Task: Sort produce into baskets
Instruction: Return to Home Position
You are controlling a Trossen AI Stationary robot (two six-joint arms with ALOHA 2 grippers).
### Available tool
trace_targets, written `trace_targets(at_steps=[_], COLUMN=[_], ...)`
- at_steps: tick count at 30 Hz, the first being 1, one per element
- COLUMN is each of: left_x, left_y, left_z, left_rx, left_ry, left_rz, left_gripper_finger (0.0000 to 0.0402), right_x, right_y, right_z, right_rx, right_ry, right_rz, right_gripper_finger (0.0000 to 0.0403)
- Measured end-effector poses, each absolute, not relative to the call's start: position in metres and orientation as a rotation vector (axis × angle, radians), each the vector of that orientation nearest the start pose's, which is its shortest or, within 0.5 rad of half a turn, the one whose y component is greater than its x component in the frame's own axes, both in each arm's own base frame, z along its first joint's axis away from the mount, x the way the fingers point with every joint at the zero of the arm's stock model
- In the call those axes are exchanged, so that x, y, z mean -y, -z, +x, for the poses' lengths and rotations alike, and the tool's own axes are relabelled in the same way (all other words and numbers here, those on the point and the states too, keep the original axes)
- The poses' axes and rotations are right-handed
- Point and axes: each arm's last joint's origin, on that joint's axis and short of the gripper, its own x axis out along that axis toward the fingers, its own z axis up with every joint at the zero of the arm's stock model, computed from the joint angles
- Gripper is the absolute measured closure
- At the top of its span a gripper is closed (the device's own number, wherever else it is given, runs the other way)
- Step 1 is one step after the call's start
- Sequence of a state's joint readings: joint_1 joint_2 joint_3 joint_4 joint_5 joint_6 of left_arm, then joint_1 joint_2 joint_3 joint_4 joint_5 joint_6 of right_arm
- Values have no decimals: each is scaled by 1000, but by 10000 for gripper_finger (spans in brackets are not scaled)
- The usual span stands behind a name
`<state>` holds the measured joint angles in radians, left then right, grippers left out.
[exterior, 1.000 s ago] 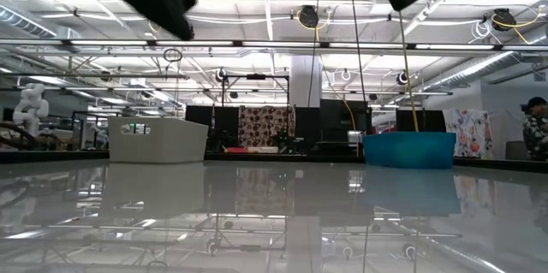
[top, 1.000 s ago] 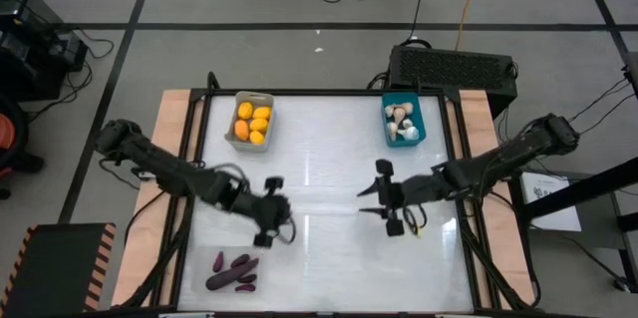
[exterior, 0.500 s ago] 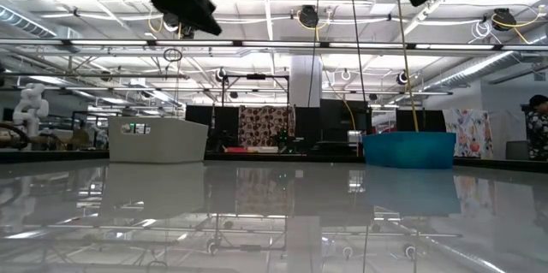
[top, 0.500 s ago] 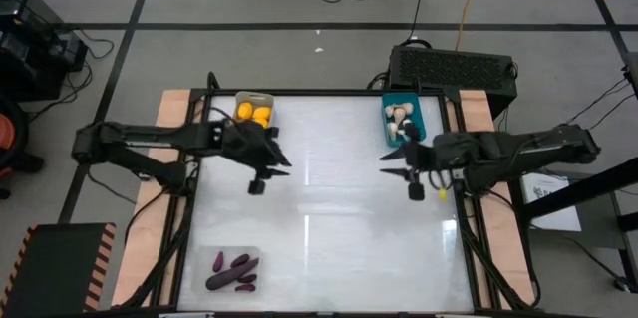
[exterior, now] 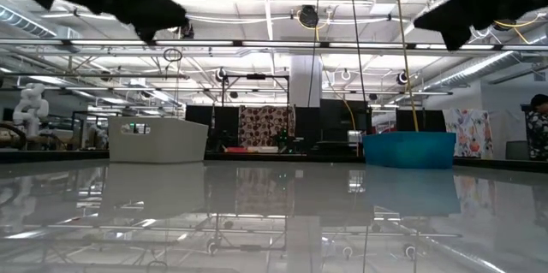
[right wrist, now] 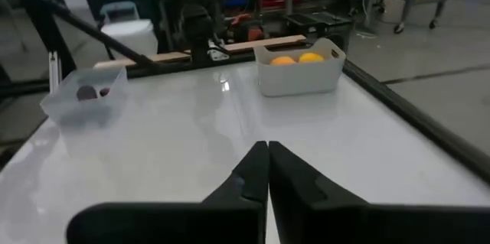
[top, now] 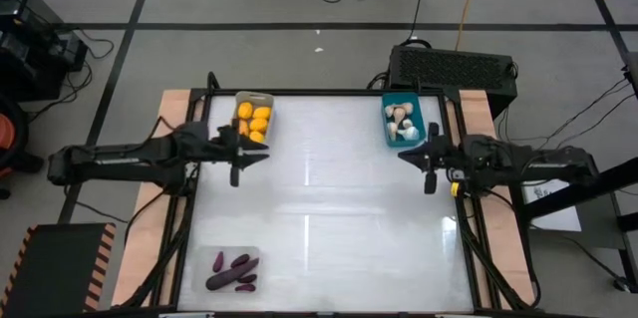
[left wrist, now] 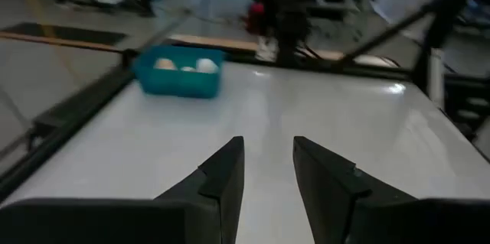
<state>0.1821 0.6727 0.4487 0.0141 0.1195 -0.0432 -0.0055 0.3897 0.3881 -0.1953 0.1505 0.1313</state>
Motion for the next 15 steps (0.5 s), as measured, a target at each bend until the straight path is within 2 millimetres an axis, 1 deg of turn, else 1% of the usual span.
trace_targets(at_steps=[4, 9, 12, 15], left_x=[-25, -22, -21, -20], left_y=[-238, -223, -216, -210], left_z=[144, 129, 122, 116], left_rx=[-169, -164, -140, -131], left_ry=[-131, -131, -132, -146], left_rz=[-112, -120, -117, -117], left_gripper_finger=[281, 281, 281, 281], right_x=[6, 7, 7, 7], right_y=[-226, -200, -191, -182], right_z=[105, 96, 91, 87], right_rx=[-158, -134, -118, -143], right_ry=[180, 217, 237, 243], right_rz=[179, 210, 227, 233], right_gripper_finger=[401, 402, 402, 402])
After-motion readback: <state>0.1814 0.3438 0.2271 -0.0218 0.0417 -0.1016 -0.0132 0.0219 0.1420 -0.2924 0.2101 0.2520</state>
